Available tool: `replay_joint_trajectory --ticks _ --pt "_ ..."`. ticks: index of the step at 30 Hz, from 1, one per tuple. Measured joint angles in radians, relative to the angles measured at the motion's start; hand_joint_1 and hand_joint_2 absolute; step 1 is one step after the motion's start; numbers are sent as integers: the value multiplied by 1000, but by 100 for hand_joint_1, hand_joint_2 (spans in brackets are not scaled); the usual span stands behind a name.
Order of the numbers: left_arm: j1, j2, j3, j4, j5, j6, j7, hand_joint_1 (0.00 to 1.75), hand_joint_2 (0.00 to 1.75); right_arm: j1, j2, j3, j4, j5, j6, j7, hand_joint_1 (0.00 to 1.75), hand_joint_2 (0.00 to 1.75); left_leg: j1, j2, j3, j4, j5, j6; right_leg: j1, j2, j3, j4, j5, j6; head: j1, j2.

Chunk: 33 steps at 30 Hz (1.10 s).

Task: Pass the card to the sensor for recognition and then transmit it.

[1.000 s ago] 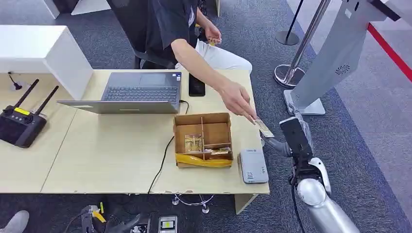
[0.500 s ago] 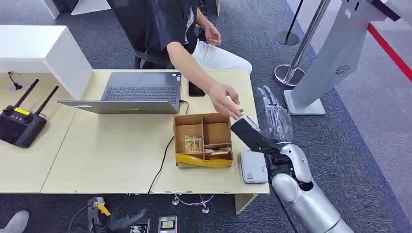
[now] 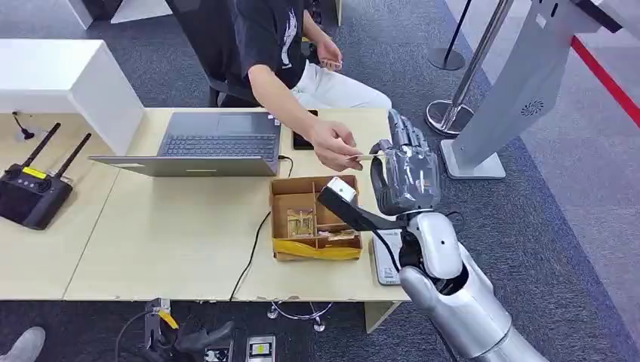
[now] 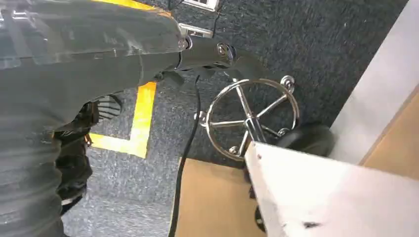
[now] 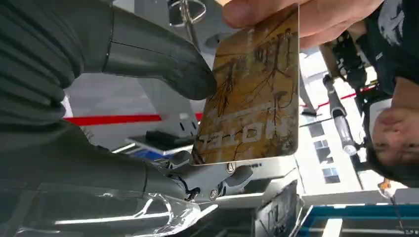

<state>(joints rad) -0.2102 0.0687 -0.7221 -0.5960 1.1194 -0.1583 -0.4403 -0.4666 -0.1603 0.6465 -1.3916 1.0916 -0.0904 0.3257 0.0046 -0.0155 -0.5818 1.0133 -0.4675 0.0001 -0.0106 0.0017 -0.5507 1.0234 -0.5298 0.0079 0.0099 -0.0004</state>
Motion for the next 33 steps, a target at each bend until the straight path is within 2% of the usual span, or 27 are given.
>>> replay_joint_trajectory --ticks 2,4,8,14,20,25,29,30,31,33 --pt "-9 -6 1 15 -23 -5 15 0 175 -24 12 24 -2 97 36 38 175 175 0 1 0 0 0 0 0 1 -1 0 0 -1 -1 0" --pt "-12 -10 1 21 -39 -11 23 0 175 -28 19 33 -13 140 33 61 175 175 0 -2 0 0 1 0 0 -2 0 -1 0 -1 0 0" --pt "-13 -13 2 38 -45 -13 23 0 175 -12 22 36 -55 106 -56 59 175 175 0 -2 0 0 1 0 0 -2 0 -1 0 -1 -1 0" --pt "-6 -13 8 54 -42 -7 8 0 175 106 20 13 -180 14 -196 26 175 175 0 -2 0 0 1 0 0 -1 0 -1 0 -1 0 0" --pt "2 -13 11 61 -39 -2 -1 0 175 184 12 -14 -251 -34 -241 7 175 175 0 0 0 0 1 0 0 0 -1 -1 0 -1 0 0" --pt "25 -12 28 62 -28 4 -23 0 175 310 8 -63 -268 -129 -320 -58 175 175 0 0 0 0 0 -1 0 0 -1 -1 0 -1 -1 0" --pt "41 -7 41 62 -15 16 -41 0 175 355 8 -82 -262 -180 -331 -101 175 175 0 1 0 0 0 -1 0 0 -1 -1 0 -1 0 0" --pt "47 -4 47 62 -11 19 -43 0 175 358 8 -83 -259 -186 -330 -108 33 175 0 1 0 0 0 -1 0 0 -1 -1 0 -1 -1 0" --pt "54 -3 52 61 -5 22 -49 0 175 358 8 -83 -253 -191 -328 -114 0 175 1 1 0 0 0 -1 1 0 -1 -1 0 -1 -1 0" --pt "63 -2 58 61 3 24 -55 0 175 357 10 -83 -242 -197 -318 -118 0 175 1 1 0 0 0 -1 1 0 -1 -1 0 -1 -1 0"
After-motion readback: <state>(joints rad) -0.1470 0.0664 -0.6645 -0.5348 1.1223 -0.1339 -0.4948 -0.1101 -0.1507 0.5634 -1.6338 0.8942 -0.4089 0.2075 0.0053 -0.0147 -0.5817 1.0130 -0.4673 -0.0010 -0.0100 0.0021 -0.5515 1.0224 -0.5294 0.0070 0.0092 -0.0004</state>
